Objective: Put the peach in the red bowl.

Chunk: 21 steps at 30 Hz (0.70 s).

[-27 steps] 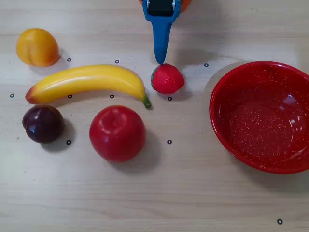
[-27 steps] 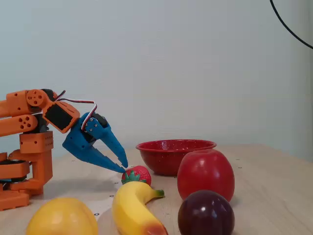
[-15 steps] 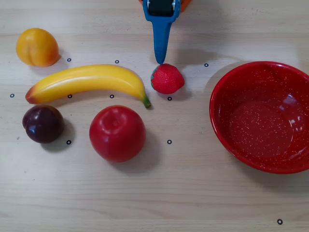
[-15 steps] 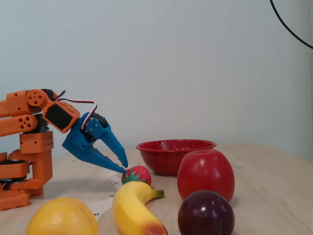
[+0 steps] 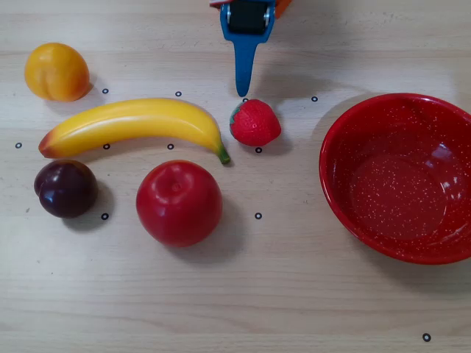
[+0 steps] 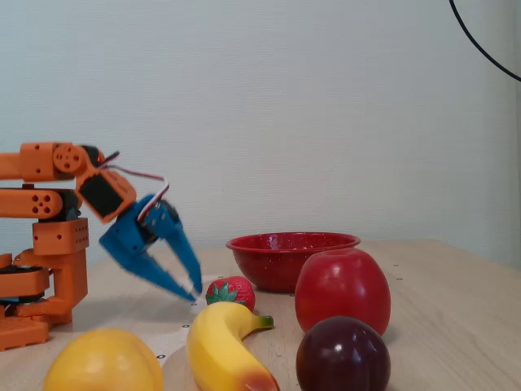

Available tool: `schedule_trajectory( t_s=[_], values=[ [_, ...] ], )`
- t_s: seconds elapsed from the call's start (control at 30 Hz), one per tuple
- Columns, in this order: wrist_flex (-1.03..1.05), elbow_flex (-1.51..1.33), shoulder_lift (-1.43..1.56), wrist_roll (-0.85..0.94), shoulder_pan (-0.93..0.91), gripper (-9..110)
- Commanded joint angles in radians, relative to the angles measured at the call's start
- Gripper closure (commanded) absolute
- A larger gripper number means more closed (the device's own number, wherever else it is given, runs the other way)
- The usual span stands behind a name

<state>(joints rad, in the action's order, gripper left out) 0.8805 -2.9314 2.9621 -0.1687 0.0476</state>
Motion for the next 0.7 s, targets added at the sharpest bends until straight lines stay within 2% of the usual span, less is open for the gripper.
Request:
schedule_trajectory(
  t_s=[0.0, 0.27, 0.67],
  values=[
    [0.026, 0.158, -0.046, -0.044, 0.055, 101],
    [0.282, 0.54, -0.29, -0.071, 0.112, 101],
    [0.577, 1.2, -0.747, -0.146, 0.353, 101]
  ],
)
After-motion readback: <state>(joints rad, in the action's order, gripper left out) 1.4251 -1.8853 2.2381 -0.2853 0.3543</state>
